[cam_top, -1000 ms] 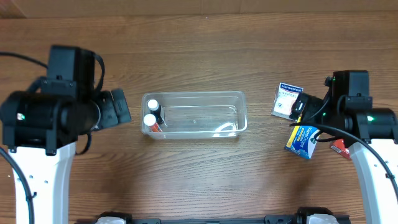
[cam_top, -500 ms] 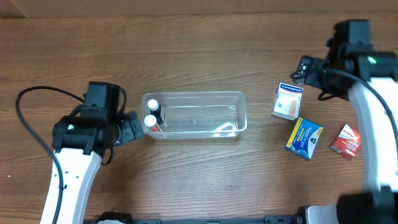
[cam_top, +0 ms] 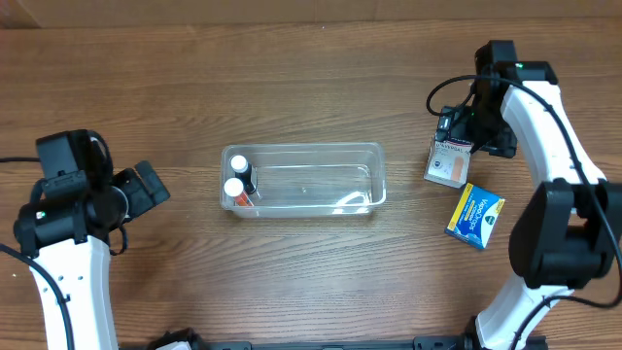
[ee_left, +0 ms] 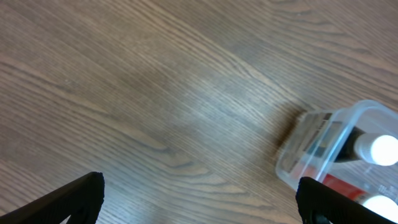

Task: Pack container
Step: 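Grasp the white Hansaplast box with the right gripper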

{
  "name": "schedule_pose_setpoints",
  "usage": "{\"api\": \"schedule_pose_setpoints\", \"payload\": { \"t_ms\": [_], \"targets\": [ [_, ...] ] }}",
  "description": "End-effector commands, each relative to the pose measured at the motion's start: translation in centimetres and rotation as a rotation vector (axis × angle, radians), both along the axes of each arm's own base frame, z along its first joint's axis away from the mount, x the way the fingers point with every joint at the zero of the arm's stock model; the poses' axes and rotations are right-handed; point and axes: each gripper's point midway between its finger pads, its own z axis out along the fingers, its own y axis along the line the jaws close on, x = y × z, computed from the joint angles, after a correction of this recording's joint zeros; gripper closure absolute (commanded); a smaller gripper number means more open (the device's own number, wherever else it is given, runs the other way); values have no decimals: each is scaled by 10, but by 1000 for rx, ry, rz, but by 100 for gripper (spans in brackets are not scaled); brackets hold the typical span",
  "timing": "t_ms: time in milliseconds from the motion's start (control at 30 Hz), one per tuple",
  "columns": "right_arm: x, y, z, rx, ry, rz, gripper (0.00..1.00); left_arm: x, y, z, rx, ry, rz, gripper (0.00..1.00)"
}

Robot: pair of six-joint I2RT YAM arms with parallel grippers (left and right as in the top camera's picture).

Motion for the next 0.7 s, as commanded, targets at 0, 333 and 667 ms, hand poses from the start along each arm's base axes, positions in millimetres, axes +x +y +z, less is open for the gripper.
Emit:
{"api": "schedule_pose_setpoints", "payload": {
  "t_ms": [0, 333, 667],
  "targets": [
    [2, -3, -20, -7, 45, 12, 0, 3, 0, -6, -12, 18, -42, 0],
    [5, 2, -45, 23, 76, 31, 0, 4, 0, -8, -15, 26, -42, 0],
    [-5, 5, -74, 39, 91, 31, 0, 4, 0, -8, -16, 27, -42, 0]
  ]
}}
